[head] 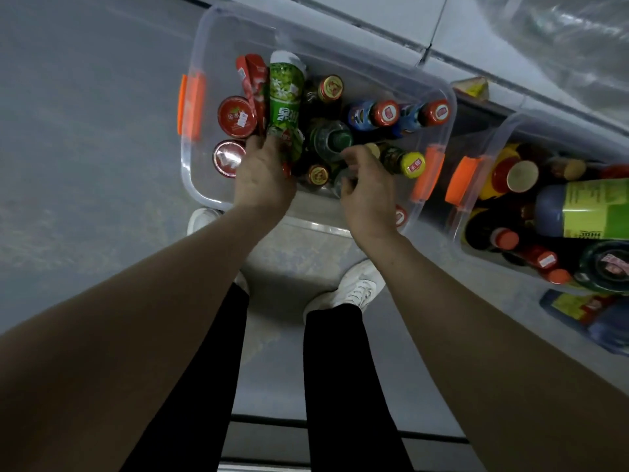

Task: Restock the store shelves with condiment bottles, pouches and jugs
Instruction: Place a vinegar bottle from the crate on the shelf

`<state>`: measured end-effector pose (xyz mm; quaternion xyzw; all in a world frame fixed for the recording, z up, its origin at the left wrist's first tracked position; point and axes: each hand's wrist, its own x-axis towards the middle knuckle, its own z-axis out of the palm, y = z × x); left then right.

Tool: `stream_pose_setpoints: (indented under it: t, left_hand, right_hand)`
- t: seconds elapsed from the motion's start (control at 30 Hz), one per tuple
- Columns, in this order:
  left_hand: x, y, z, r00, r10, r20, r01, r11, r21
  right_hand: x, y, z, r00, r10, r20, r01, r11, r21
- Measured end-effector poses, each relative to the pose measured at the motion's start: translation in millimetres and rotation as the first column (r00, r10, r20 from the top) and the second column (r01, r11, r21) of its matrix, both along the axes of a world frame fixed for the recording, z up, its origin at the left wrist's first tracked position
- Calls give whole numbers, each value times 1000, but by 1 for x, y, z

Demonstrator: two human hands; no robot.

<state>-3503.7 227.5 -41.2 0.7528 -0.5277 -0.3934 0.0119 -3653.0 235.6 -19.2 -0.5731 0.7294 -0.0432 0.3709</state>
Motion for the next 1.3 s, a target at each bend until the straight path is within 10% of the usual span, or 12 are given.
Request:
stream_pose_setpoints:
  t: [0.6, 1.3]
  left_hand:
    - [-18, -12, 15, 985, -106, -133, 106, 994, -6]
    - [2, -29, 312, 898, -297, -326, 238, 949, -209]
  right_hand:
    - [-10, -56, 14, 990, 136, -45, -140, 986, -92]
    - [-63, -59, 416, 898, 96, 430, -42, 990, -132]
